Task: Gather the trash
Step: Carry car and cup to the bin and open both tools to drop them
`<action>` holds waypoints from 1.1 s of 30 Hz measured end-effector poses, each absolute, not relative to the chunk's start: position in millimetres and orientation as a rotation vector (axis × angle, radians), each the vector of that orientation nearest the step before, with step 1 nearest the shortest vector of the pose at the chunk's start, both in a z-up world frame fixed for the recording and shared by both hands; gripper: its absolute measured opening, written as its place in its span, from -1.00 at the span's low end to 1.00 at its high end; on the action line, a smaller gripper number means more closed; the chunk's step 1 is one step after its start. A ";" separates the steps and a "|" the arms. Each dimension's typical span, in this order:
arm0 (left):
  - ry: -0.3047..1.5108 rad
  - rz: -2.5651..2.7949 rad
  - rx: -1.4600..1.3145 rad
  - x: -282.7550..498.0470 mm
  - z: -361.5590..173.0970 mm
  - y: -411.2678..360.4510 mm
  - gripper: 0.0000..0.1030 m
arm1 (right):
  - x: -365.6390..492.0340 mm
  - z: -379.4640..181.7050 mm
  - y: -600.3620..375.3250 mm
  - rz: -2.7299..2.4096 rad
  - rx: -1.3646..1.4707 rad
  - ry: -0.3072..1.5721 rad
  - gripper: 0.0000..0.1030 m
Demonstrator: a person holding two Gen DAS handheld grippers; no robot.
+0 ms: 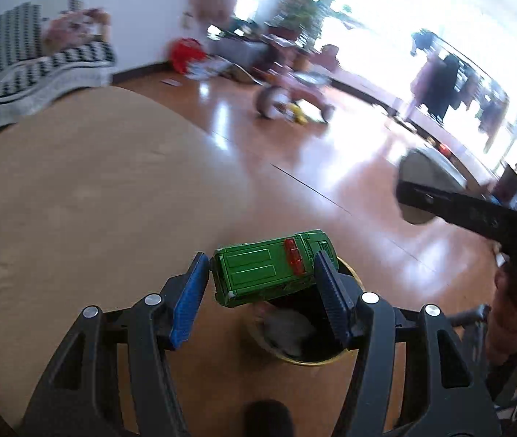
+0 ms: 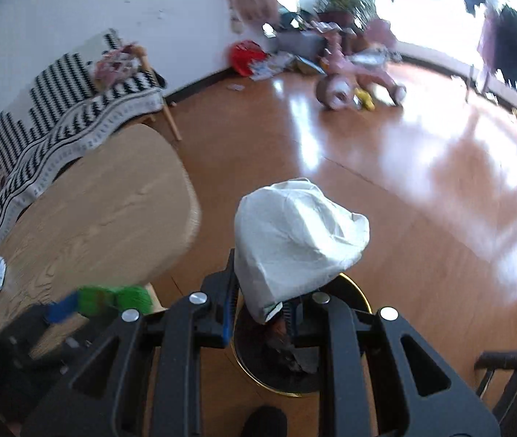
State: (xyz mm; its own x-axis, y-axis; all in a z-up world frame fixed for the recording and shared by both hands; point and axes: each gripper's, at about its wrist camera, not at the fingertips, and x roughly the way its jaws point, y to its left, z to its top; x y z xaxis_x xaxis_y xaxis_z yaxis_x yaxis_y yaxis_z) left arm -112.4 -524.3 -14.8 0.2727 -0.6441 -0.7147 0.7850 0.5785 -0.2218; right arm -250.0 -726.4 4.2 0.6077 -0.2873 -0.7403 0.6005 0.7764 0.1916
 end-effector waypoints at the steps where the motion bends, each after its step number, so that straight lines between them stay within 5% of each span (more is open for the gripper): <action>1: 0.874 -0.986 0.200 -120.4 -20.5 -536.4 0.13 | -254.7 -1.1 -732.3 -0.538 0.473 0.769 -0.59; 21: 0.939 -1.052 0.231 -144.7 -48.0 -581.8 0.15 | -258.1 -15.0 -757.0 -0.558 0.560 0.831 -0.58; 22: 0.941 -1.058 0.227 -143.5 -48.9 -582.6 0.19 | -256.7 -15.7 -757.1 -0.563 0.565 0.826 -0.53; 24: 0.940 -1.063 0.215 -142.7 -49.1 -583.1 0.67 | -255.9 -16.0 -756.7 -0.568 0.570 0.825 -0.05; 25: 0.927 -1.055 0.204 -142.2 -48.1 -581.3 0.70 | -256.2 -15.6 -756.4 -0.571 0.567 0.818 0.20; 33: 0.940 -1.020 0.193 -125.0 -49.6 -563.6 0.70 | -243.1 -13.0 -749.2 -0.556 0.547 0.808 0.21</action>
